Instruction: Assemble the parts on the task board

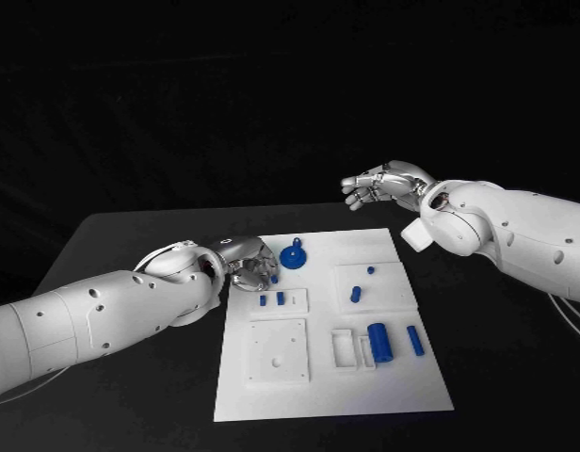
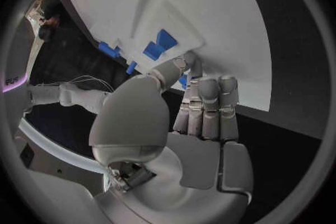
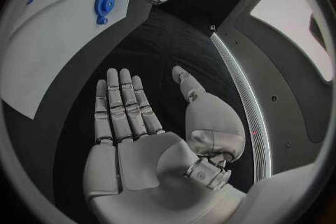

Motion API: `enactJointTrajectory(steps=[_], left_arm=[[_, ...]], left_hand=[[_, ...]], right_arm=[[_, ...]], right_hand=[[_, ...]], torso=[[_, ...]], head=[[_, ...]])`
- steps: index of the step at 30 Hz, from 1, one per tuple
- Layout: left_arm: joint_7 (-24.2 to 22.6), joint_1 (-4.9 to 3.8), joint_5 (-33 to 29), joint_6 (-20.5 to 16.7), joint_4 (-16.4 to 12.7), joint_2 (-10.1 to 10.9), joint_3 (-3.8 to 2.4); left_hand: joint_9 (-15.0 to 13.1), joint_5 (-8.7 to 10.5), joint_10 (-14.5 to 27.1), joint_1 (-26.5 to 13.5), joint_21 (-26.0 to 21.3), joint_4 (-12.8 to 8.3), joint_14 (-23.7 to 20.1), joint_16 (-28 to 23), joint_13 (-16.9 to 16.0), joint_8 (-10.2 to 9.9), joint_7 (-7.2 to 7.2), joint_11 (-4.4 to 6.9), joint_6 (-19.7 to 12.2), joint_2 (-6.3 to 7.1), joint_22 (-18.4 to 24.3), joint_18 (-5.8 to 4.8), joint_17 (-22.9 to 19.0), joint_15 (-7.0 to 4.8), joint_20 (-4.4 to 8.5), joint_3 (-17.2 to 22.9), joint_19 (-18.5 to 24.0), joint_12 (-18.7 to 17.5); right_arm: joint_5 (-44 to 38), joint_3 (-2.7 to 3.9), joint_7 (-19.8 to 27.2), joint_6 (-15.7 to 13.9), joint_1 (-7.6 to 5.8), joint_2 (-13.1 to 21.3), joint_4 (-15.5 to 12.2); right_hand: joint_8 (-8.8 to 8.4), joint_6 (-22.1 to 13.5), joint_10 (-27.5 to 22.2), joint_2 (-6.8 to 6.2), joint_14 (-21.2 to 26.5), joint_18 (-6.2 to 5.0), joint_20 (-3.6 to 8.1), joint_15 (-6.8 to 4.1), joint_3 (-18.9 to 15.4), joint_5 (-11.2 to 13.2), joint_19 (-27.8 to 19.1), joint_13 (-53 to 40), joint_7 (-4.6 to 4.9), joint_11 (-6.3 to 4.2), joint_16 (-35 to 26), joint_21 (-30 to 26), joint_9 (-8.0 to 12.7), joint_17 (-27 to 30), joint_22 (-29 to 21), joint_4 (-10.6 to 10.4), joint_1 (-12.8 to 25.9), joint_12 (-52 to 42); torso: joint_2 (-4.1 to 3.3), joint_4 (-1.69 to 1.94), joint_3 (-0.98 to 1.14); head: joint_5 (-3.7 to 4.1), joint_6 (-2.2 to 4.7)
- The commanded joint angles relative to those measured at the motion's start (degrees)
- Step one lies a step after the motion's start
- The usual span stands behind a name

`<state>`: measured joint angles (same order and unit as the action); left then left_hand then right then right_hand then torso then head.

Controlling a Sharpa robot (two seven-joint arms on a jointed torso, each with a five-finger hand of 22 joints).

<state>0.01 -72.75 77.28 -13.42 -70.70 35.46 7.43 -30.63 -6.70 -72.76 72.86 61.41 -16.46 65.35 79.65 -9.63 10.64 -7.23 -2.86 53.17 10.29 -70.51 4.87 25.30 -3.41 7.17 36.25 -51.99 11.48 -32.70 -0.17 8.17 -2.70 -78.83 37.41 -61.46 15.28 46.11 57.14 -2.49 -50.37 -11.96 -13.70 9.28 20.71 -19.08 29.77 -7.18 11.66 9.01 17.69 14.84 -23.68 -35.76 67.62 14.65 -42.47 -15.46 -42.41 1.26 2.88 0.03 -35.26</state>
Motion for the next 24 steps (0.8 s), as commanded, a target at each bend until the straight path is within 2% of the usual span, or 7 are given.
enactJointTrajectory(steps=[1,8,12,15,16,19,24], left_arm=[[0.5,0.33,0.0,1.2,0.5,0.3,0.23],[0.3,0.33,-0.5,-0.3,1.1,0.8,0.17],[-0.5,0.32,-2.2,-2.0,1.2,1.4,0.07],[-1.3,0.30,-5.4,-4.2,1.4,2.0,-0.21],[-1.8,0.30,-6.9,-4.8,1.5,2.3,-0.56],[-3.6,0.26,-13.4,-5.7,1.8,3.2,-1.43],[-7.0,0.05,-27.1,-6.4,0.8,5.4,-1.98]], left_hand=[[0.2,-0.25,0.3,0.3,-0.3,-0.2,-0.6,0.4,-0.2,-0.4,0.00,-0.12,-0.8,0.34,-0.1,1.18,0.0,-0.03,1.90,0.1,0.2,-0.3],[0.2,-0.48,0.5,0.7,-0.3,-0.2,-0.6,0.5,-0.3,-0.3,-0.29,-0.18,-1.0,0.34,-0.1,1.26,-0.1,0.02,1.85,0.3,0.2,-0.5],[0.2,-0.62,0.5,1.1,-0.3,-0.1,-0.5,0.6,-0.4,-0.1,-0.61,-0.21,-0.9,0.20,-0.1,1.33,-0.1,0.04,1.82,0.5,0.1,-0.5],[0.2,-0.39,0.9,1.5,-0.4,-0.1,-0.8,0.3,-0.4,0.2,-0.98,-0.36,-0.5,0.16,-0.1,1.35,-0.3,0.20,1.70,1.1,0.2,-0.8],[0.2,1.37,1.3,2.1,-0.8,0.1,-1.2,-0.3,-0.4,0.5,-1.21,-0.59,-0.2,0.36,0.1,1.32,-0.7,0.43,1.47,2.3,0.5,-1.2],[0.2,1.86,1.4,1.6,-1.0,0.2,-1.0,-0.5,-0.6,0.9,-1.67,-0.70,0.1,0.52,0.2,1.27,-1.0,0.53,1.29,3.5,0.3,-1.3],[0.3,2.14,1.3,0.0,-1.0,0.7,-0.5,-0.6,-0.8,1.0,-1.66,-0.69,0.1,0.60,0.3,1.26,-1.1,0.51,1.25,3.5,0.0,-1.3]], right_arm=[[0.0,0.02,0.3,0.3,0.01,0.2,-0.1],[-2.1,0.01,0.1,0.1,0.03,0.9,-0.4],[-9.1,0.01,-0.3,-0.3,0.41,1.6,-1.2],[-16.5,0.01,-0.8,-1.0,0.69,2.2,-2.0],[-19.0,0.01,-1.1,-1.4,0.79,2.4,-2.3],[-27.0,0.01,-2.6,-3.3,1.13,3.6,-4.3],[-41.2,-0.04,-5.2,-3.9,1.85,5.7,-7.9]], right_hand=[[0.20,-0.5,0.2,0.17,0.4,-0.73,-0.15,-0.01,0.0,-0.3,-0.1,0.1,0.23,0.03,-0.4,-0.3,0.1,-0.1,0.1,-0.4,0.0,0.1],[0.26,-0.5,0.3,0.15,0.4,-0.84,-0.19,-0.02,0.2,-0.3,-0.1,0.2,0.25,0.03,-0.4,-0.3,0.1,-0.1,0.2,0.3,-1.0,0.1],[0.52,-0.5,0.4,-0.09,-0.6,-1.39,-0.17,-0.47,4.6,1.9,0.7,0.4,0.19,-0.08,0.1,0.2,0.3,-0.5,0.8,2.0,-10.7,-0.2],[0.84,-0.1,1.1,-1.07,-3.9,-2.39,-0.38,-1.94,8.9,2.4,3.8,0.4,0.15,-0.27,1.9,1.8,0.4,-1.4,1.3,2.1,-18.1,-0.7],[1.30,0.7,2.0,-1.72,-5.9,-2.95,-0.48,-2.89,10.8,2.1,6.1,0.3,-0.13,-0.65,2.9,2.8,0.3,-1.9,1.4,2.3,-20.7,-1.2],[2.16,2.1,4.4,-2.62,-11.4,-3.04,0.84,-5.40,12.8,1.8,11.8,-0.5,-0.63,-1.70,6.1,5.3,0.1,-4.1,1.4,2.2,-22.6,-2.7],[3.22,3.8,6.6,-3.52,-14.3,-3.04,2.30,-6.96,13.5,0.3,15.8,-1.7,-1.48,-3.04,7.9,6.6,-0.5,-6.2,1.0,2.2,-23.2,-4.3]], torso=[[-0.01,-0.01,-0.02],[-0.01,0.02,-0.09],[-0.01,0.03,-0.06],[0.01,-0.01,-0.08],[0.02,-0.03,-0.08],[0.05,-0.08,-0.03],[0.13,0.01,0.08]], head=[[0.06,0.04],[0.19,0.19],[0.39,0.47],[0.82,0.69],[1.04,0.80],[1.58,1.19],[2.51,1.53]])
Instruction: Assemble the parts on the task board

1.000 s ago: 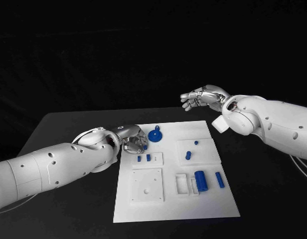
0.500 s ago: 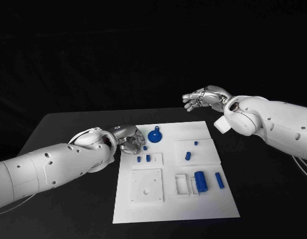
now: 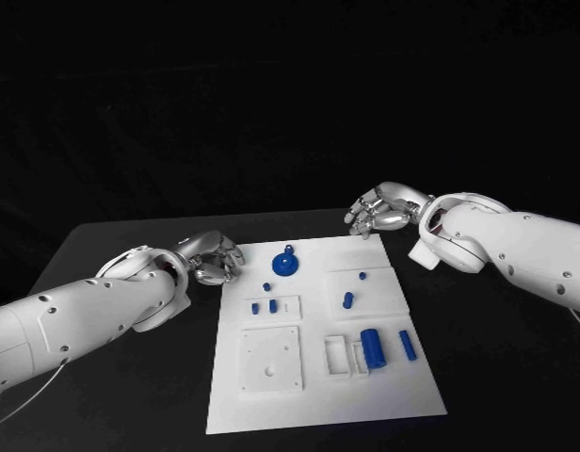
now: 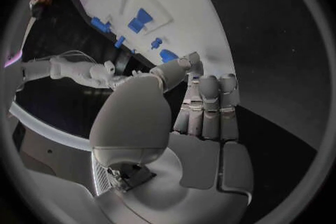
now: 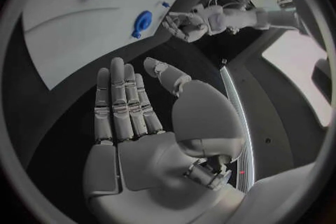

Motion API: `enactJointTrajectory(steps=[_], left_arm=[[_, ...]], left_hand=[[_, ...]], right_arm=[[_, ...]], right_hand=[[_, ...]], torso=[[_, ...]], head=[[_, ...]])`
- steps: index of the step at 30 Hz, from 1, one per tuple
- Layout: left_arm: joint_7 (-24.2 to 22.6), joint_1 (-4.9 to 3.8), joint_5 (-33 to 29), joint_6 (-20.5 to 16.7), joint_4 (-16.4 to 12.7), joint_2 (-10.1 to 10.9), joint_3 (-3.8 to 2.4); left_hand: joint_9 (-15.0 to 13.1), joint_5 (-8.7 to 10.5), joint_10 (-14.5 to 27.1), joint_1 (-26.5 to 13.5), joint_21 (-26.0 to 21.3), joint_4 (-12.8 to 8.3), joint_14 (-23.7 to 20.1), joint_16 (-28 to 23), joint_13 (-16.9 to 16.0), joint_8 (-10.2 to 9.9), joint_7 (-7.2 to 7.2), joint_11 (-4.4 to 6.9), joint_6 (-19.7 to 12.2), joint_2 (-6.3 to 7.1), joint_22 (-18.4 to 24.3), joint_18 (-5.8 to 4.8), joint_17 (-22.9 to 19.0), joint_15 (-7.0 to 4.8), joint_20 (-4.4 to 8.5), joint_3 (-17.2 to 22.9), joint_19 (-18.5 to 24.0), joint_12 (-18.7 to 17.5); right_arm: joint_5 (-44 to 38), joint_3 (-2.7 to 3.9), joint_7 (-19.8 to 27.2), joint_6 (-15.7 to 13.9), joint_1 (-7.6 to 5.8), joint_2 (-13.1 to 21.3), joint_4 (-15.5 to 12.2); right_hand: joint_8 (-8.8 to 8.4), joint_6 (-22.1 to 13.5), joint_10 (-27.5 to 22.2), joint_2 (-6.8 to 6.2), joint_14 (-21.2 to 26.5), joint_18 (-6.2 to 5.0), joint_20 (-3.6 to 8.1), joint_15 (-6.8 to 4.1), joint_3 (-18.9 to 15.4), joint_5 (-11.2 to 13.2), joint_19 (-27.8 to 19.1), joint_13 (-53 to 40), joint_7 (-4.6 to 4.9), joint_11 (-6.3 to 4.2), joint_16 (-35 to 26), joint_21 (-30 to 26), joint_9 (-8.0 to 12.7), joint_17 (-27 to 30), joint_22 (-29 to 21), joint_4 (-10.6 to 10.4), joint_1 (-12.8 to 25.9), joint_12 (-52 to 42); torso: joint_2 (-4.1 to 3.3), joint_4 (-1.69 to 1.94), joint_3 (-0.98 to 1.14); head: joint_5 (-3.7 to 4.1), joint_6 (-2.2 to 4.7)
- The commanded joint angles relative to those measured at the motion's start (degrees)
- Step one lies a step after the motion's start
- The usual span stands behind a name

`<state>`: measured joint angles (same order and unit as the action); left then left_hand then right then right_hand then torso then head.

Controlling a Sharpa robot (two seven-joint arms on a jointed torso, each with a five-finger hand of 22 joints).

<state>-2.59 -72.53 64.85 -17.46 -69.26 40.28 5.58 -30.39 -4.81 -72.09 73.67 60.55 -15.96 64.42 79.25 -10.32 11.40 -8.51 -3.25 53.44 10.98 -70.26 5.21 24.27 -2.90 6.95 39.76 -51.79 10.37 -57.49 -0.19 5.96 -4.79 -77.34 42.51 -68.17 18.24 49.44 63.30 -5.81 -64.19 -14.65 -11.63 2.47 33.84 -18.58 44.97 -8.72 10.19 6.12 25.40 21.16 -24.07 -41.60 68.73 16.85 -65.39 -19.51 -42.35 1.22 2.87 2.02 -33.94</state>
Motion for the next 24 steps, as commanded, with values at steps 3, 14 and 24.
enactJointTrajectory(steps=[3,14,24], left_arm=[[-6.2,-0.44,-25.7,-1.4,-1.4,1.8,-0.16],[-14.3,-0.41,-33.3,1.7,-7.3,5.5,-0.13],[-15.3,-0.39,-37.2,2.6,-9.2,6.4,-0.10]], left_hand=[[0.1,0.29,1.6,-4.2,-2.4,0.8,-1.8,-3.6,-0.1,0.6,-0.30,-0.78,-0.2,0.02,1.1,0.48,-1.8,0.49,0.90,-0.8,1.6,-0.9],[-0.4,-0.75,1.8,-9.4,-12.3,-0.4,-1.7,-21.4,-0.6,2.4,-0.02,-1.70,-0.5,-2.90,7.5,-1.27,-8.7,1.71,-0.40,-4.6,3.6,-2.3],[-0.7,-1.06,1.6,-8.3,-18.1,-0.6,-3.9,-34.3,0.1,3.3,-0.17,-2.61,-1.3,-3.66,10.0,-2.92,-9.5,4.28,-2.58,-5.0,7.7,-4.2]], right_arm=[[-21.6,-0.41,-3.8,-1.8,0.87,1.7,-3.2],[-31.0,-2.87,-4.3,-3.0,1.58,5.5,-8.1],[-34.0,-3.23,-5.9,-1.8,3.26,6.0,-10.0]], right_hand=[[0.67,0.9,1.3,-1.37,-2.1,-0.35,1.11,-1.02,0.4,0.4,3.0,-0.9,-0.31,-0.62,1.0,0.8,-0.5,-1.6,-0.5,-0.1,-1.1,-0.6],[1.01,1.1,1.7,-2.71,-7.5,-0.35,3.59,-2.66,-6.3,8.4,9.1,0.5,-0.77,-0.20,1.7,2.2,-1.1,-3.8,-1.0,-0.1,1.3,5.2],[1.05,2.3,2.7,-3.00,-8.9,-0.35,4.30,-2.86,-9.5,6.9,11.5,1.7,-1.15,-0.27,1.9,2.0,-0.7,-4.8,-1.7,-0.1,1.9,8.0]], torso=[[0.09,0.04,0.00],[0.34,0.47,-0.31],[0.28,0.49,-0.29]], head=[[0.74,0.27],[1.73,0.30],[1.86,0.31]])
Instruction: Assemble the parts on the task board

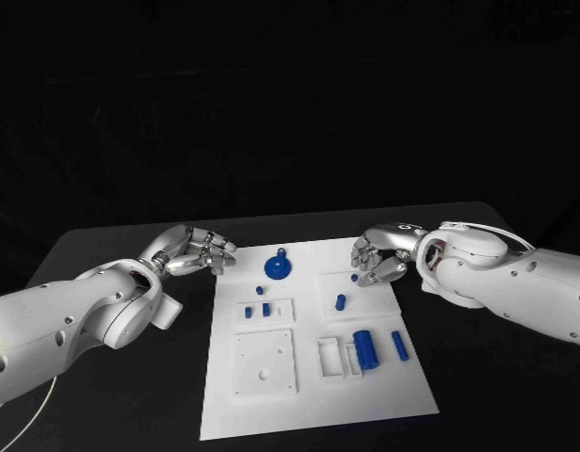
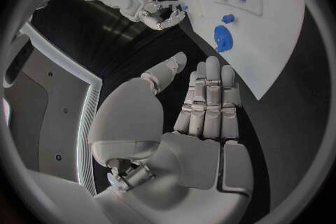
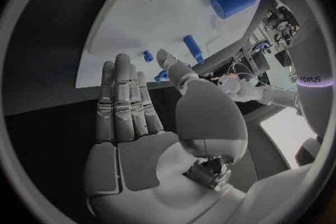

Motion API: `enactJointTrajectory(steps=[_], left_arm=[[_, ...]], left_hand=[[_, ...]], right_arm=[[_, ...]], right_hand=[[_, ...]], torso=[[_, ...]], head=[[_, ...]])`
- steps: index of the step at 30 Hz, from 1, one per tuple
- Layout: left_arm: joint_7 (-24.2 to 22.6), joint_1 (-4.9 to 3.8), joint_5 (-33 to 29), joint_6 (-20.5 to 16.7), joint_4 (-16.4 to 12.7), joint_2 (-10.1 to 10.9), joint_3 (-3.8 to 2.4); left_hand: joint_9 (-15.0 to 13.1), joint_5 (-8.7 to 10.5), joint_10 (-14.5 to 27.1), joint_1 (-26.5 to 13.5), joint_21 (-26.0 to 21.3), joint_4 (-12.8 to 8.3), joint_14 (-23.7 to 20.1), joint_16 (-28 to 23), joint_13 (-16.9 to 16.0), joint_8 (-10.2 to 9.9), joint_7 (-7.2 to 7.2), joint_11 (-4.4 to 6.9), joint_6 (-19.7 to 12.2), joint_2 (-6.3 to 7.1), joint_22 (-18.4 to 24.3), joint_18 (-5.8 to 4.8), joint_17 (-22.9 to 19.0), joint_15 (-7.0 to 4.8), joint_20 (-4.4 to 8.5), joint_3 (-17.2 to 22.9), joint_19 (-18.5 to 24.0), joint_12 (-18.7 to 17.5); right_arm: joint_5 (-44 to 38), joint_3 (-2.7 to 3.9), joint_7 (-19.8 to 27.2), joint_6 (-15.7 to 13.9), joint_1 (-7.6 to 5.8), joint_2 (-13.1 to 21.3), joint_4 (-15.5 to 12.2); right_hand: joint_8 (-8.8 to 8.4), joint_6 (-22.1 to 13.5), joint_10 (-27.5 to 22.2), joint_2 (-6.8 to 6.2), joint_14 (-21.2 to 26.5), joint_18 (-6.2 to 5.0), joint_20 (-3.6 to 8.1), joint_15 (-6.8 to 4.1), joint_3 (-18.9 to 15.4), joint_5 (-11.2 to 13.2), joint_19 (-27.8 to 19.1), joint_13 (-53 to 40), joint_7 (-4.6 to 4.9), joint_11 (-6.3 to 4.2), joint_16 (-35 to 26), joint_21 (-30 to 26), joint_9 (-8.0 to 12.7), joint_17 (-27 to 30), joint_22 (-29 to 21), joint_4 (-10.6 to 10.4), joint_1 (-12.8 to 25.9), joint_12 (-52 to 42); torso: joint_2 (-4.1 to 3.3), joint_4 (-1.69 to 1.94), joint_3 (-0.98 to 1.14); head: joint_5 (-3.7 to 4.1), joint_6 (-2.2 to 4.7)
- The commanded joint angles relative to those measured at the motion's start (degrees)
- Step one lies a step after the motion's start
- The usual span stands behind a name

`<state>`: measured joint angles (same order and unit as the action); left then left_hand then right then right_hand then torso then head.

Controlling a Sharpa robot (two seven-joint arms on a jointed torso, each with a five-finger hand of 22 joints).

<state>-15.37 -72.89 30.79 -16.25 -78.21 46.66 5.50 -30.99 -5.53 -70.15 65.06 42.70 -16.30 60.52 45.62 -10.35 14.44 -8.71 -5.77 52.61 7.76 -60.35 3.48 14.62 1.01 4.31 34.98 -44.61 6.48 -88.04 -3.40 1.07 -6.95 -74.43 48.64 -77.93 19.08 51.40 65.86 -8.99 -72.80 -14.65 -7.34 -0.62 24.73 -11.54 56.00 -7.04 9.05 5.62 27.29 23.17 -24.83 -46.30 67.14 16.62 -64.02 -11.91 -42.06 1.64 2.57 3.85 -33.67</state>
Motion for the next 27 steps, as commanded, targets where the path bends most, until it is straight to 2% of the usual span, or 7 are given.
enactJointTrajectory(steps=[1,9,13,15,18,23,27], left_arm=[[-2.7,-0.02,-3.5,1.1,-0.3,0.1,-0.03],[-4.0,-0.02,-8.8,0.2,-0.3,0.1,-0.03],[-4.1,-0.02,-9.0,0.3,-0.3,0.1,-0.02],[-3.9,-0.02,-9.1,0.4,-0.3,0.1,-0.01],[-3.8,-0.02,-9.1,0.7,-0.2,0.1,-0.01],[-3.6,-0.02,-9.1,0.9,-0.1,0.2,0.00],[-3.6,-0.02,-9.1,0.9,0.0,0.2,0.01]], left_hand=[[-0.1,-0.34,-0.4,0.4,-0.4,-0.2,0.0,-1.0,0.1,0.3,0.03,-0.09,-0.5,-0.46,0.1,-1.17,0.3,0.43,-0.01,-0.3,0.5,-0.4],[0.0,-0.49,-0.5,0.6,-0.7,-0.2,0.0,-2.2,0.2,0.3,0.01,-0.10,-0.7,-0.47,0.0,-1.13,0.9,0.65,-0.26,-0.4,0.8,-0.7],[0.0,-0.59,-0.6,0.4,-0.9,-0.1,0.0,-2.7,0.3,0.3,-0.04,-0.13,-0.7,-0.48,-0.1,-1.18,1.2,0.77,-0.39,-0.5,0.9,-0.8],[0.0,-0.61,-0.6,0.4,-0.9,-0.1,0.1,-2.8,0.3,0.4,-0.05,-0.12,-0.7,-0.50,-0.1,-1.18,1.3,0.79,-0.42,-0.6,0.9,-0.8],[0.0,-0.65,-0.8,0.3,-0.9,-0.1,0.3,-3.0,0.3,0.5,-0.03,-0.06,-0.7,-0.65,-0.2,-1.16,1.6,0.76,-0.43,-0.6,0.9,-0.8],[0.0,-0.67,-1.1,0.2,-0.9,-0.1,0.6,-3.3,0.3,0.6,0.04,0.04,-0.5,-0.88,-0.4,-1.12,2.0,0.70,-0.39,-0.7,0.8,-0.8],[0.0,-0.65,-1.2,0.1,-0.8,-0.1,0.9,-3.4,0.3,0.7,0.06,0.07,-0.5,-0.89,-0.5,-1.07,2.4,0.60,-0.33,-0.8,0.7,-0.8]], right_arm=[[-3.5,-0.03,-1.1,0.2,0.63,-0.3,-0.4],[-4.4,-0.03,-1.4,-1.0,1.43,-1.3,-0.7],[-5.2,-0.04,-1.7,-1.6,1.80,-1.8,-0.5],[-5.6,-0.04,-1.8,-1.4,1.95,-2.1,-0.3],[-6.5,-0.04,-2.2,-1.1,2.19,-2.3,-0.2],[-8.4,-0.05,-2.8,-0.7,2.48,-2.2,-0.3],[-10.6,-0.05,-4.2,0.0,2.59,-2.2,-0.4]], right_hand=[[0.21,0.5,0.3,0.14,-0.3,-0.35,0.04,0.19,-0.4,-0.1,0.5,0.1,-0.04,0.20,0.1,0.0,0.1,-0.1,-0.1,0.1,0.5,0.5],[0.20,1.2,1.7,0.42,-0.8,-0.35,0.32,-0.08,0.2,0.7,1.3,0.6,-0.25,-0.05,0.3,0.0,0.4,-0.6,-0.2,0.1,-0.3,1.1],[0.15,1.8,2.6,0.81,-1.1,-0.35,0.39,-0.22,2.4,2.3,1.8,1.0,-0.40,-0.17,0.4,0.1,0.7,-0.9,-0.2,-0.1,-1.4,1.6],[0.16,2.5,3.6,0.43,-1.5,-0.35,0.46,-0.43,5.8,4.7,2.4,1.2,-0.57,-0.31,0.6,0.4,1.0,-1.3,0.0,-0.5,-1.5,2.1],[0.62,4.0,5.2,0.51,-2.5,-0.35,0.88,-0.91,9.1,4.2,3.4,1.0,-1.13,-0.92,1.7,1.3,1.0,-2.0,0.6,-0.8,-1.4,2.0],[1.25,6.4,7.8,0.48,-3.4,-0.35,1.64,-1.81,17.4,6.4,4.9,0.5,-1.97,-1.65,3.9,2.9,1.3,-3.3,2.0,-1.2,-2.2,2.0],[1.78,7.7,9.4,0.31,-3.8,-0.35,2.24,-2.35,20.0,6.7,5.8,-0.2,-2.48,-2.26,5.7,4.2,1.1,-4.2,3.1,-1.0,-1.8,1.9]], torso=[[-0.02,0.07,-0.01],[-0.07,0.03,0.07],[-0.07,0.05,0.06],[-0.06,0.05,0.08],[-0.05,0.10,0.11],[-0.05,0.02,0.09],[-0.06,0.01,0.05]], head=[[0.01,0.04],[-0.27,-0.09],[-0.26,-0.12],[-0.36,-0.20],[-0.41,-0.22],[-0.43,-0.41],[-0.41,-0.45]])
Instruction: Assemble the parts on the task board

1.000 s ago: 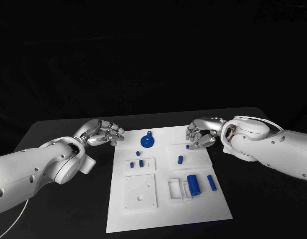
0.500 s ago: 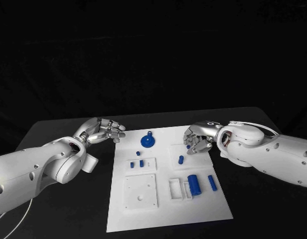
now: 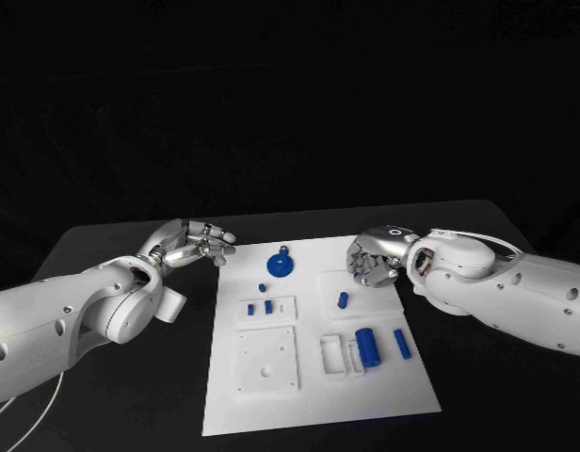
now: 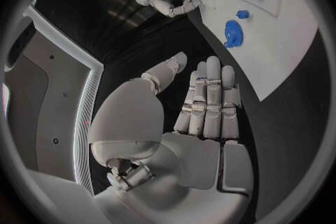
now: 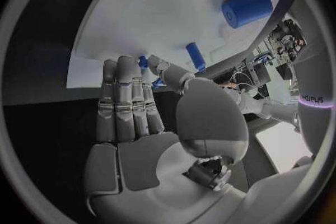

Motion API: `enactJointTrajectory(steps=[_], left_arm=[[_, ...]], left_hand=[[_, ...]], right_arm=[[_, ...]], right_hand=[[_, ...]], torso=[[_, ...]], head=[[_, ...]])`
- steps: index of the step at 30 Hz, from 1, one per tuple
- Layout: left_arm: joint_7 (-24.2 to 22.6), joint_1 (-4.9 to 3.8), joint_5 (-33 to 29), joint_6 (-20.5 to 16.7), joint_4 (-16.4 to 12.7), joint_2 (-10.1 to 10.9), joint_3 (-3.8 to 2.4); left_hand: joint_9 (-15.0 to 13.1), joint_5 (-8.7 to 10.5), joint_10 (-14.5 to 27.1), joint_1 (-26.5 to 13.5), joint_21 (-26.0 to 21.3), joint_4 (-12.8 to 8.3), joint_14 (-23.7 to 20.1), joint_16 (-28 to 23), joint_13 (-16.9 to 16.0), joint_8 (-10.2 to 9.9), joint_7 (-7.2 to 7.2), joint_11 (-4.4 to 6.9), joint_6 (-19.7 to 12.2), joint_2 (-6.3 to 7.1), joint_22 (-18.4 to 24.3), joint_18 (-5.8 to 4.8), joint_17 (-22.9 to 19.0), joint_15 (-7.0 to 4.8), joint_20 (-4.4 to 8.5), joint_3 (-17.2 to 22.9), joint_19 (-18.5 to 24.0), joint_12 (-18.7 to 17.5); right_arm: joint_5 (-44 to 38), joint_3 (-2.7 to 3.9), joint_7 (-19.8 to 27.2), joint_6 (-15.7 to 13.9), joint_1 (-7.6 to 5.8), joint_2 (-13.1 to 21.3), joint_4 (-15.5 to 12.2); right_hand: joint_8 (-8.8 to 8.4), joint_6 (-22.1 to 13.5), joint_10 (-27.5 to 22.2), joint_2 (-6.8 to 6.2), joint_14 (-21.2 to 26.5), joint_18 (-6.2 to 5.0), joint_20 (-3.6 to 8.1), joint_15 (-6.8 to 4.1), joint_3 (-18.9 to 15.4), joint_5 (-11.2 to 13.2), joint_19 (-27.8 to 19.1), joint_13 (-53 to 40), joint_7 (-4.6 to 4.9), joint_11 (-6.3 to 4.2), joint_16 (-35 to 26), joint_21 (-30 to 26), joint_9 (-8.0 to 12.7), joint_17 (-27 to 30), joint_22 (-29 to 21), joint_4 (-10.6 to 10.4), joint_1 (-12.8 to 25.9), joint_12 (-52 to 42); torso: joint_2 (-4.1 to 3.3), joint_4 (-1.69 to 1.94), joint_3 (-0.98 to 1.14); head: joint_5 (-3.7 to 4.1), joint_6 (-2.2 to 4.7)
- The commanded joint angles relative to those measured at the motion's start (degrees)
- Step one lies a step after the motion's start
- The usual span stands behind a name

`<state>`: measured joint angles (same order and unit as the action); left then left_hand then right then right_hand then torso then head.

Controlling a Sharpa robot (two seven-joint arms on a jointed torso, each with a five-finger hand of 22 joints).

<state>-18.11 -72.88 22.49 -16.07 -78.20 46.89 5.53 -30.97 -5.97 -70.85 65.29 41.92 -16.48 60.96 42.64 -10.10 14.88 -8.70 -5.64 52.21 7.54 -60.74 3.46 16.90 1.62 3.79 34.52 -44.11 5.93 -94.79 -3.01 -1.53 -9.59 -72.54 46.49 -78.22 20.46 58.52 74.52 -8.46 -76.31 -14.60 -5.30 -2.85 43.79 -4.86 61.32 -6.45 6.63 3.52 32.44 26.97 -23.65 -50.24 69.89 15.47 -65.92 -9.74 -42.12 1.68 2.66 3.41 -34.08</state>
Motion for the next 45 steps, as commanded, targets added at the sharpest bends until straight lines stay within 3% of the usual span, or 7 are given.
enactJointTrajectory(steps=[1,14,28,34,37,40,45], left_arm=[[-0.8,-0.03,-0.8,0.7,0.0,0.0,-0.02],[-0.5,-0.03,-0.8,1.0,0.2,0.1,-0.02],[-0.6,-0.03,-0.8,0.9,0.3,-0.2,-0.02],[-0.6,-0.03,-1.0,0.7,1.1,-0.2,-0.02],[-0.6,-0.03,-1.1,0.7,1.4,-0.2,-0.02],[-0.7,-0.04,-1.2,0.7,1.8,-0.2,-0.02],[-0.8,-0.04,-1.2,0.6,2.0,-0.2,-0.02]], left_hand=[[0.0,-0.22,-0.5,-0.1,0.0,0.1,0.5,-0.4,0.1,0.2,0.06,-0.05,-0.1,-0.67,-0.1,-1.04,0.2,-0.03,0.21,-0.3,0.2,-0.3],[0.0,-0.21,-0.5,0.1,0.0,0.0,0.8,-0.7,0.1,0.3,0.07,-0.05,-0.2,-0.61,-0.3,-1.01,0.8,-0.16,0.31,-0.3,0.0,-0.4],[0.1,-0.22,-0.5,0.1,0.0,0.0,1.0,-0.9,0.1,0.3,0.04,-0.08,-0.2,-0.65,-0.4,-1.03,1.3,-0.20,0.35,-0.4,0.0,-0.5],[0.1,-0.23,-0.5,0.0,0.0,0.0,1.0,-1.0,0.2,0.3,0.03,-0.09,-0.3,-0.68,-0.5,-1.04,1.4,-0.21,0.36,-0.4,-0.1,-0.5],[0.1,-0.24,-0.5,0.1,0.0,0.0,1.0,-1.1,0.2,0.3,0.03,-0.09,-0.3,-0.70,-0.5,-1.04,1.5,-0.22,0.38,-0.4,-0.1,-0.5],[0.1,-0.25,-0.5,0.1,0.0,0.0,1.1,-1.1,0.2,0.3,0.03,-0.09,-0.3,-0.70,-0.5,-1.04,1.6,-0.23,0.39,-0.4,-0.1,-0.6],[0.1,-0.27,-0.5,0.1,0.0,0.0,1.1,-1.2,0.2,0.3,0.03,-0.10,-0.3,-0.70,-0.5,-1.04,1.7,-0.24,0.40,-0.4,-0.1,-0.6]], right_arm=[[-4.2,-0.44,-1.9,2.6,0.71,-0.1,-0.2],[-8.5,-0.63,-3.4,1.7,1.13,-0.2,-1.1],[-8.8,-0.53,-2.5,-2.1,1.19,-0.6,-0.9],[-6.2,0.65,-1.2,-2.0,0.64,-0.9,0.5],[-5.3,2.96,-0.8,-2.5,0.59,-0.8,0.0],[-3.5,4.03,-0.5,-2.3,0.31,-0.2,-0.8],[0.9,4.69,0.1,-2.4,-1.20,0.6,-1.9]], right_hand=[[0.45,0.7,0.9,-0.27,-0.3,-0.40,0.28,-0.13,1.2,-0.3,0.6,-0.9,-0.12,-0.25,0.8,0.6,-0.1,-0.4,0.5,0.3,0.2,-0.2],[0.99,1.9,2.4,-1.05,-0.4,-0.40,0.94,-0.65,2.8,-1.9,1.5,-1.9,-0.64,-0.84,3.2,1.9,-0.4,-1.3,1.6,0.8,0.3,0.0],[1.42,2.8,3.6,-2.07,-0.5,-0.40,1.39,-1.06,3.9,-3.9,2.3,-2.9,-1.00,-1.26,5.2,2.9,-0.9,-1.7,2.3,0.3,0.7,0.2],[1.54,2.9,3.9,-2.41,-0.5,-0.40,1.55,-1.19,4.2,-4.7,2.6,-3.3,-1.11,-1.39,5.8,3.1,-1.2,-1.7,2.5,-0.1,0.8,0.2],[1.59,3.0,4.1,-2.45,-0.6,-0.40,1.62,-1.25,4.1,-5.0,2.7,-3.4,-1.14,-1.45,6.1,3.3,-1.3,-1.7,2.6,-0.2,0.9,0.2],[1.60,3.0,4.1,-2.43,-0.6,-0.40,1.65,-1.27,4.1,-5.1,2.8,-3.5,-1.14,-1.46,6.1,3.3,-1.3,-1.7,2.6,-0.3,0.9,0.3],[1.61,3.0,4.2,-2.39,-0.6,-0.40,1.69,-1.29,4.1,-5.3,2.8,-3.6,-1.15,-1.48,6.3,3.4,-1.4,-1.7,2.6,-0.4,0.9,0.3]], torso=[[0.01,-0.02,-0.02],[0.01,-0.01,-0.03],[0.04,0.05,-0.13],[0.04,0.03,-0.11],[0.01,0.12,-0.06],[0.01,0.06,0.01],[0.04,0.02,-0.08]], head=[[-0.01,-0.01],[0.26,-0.15],[0.29,-0.04],[0.34,0.18],[0.29,0.24],[0.21,0.10],[0.28,0.18]])
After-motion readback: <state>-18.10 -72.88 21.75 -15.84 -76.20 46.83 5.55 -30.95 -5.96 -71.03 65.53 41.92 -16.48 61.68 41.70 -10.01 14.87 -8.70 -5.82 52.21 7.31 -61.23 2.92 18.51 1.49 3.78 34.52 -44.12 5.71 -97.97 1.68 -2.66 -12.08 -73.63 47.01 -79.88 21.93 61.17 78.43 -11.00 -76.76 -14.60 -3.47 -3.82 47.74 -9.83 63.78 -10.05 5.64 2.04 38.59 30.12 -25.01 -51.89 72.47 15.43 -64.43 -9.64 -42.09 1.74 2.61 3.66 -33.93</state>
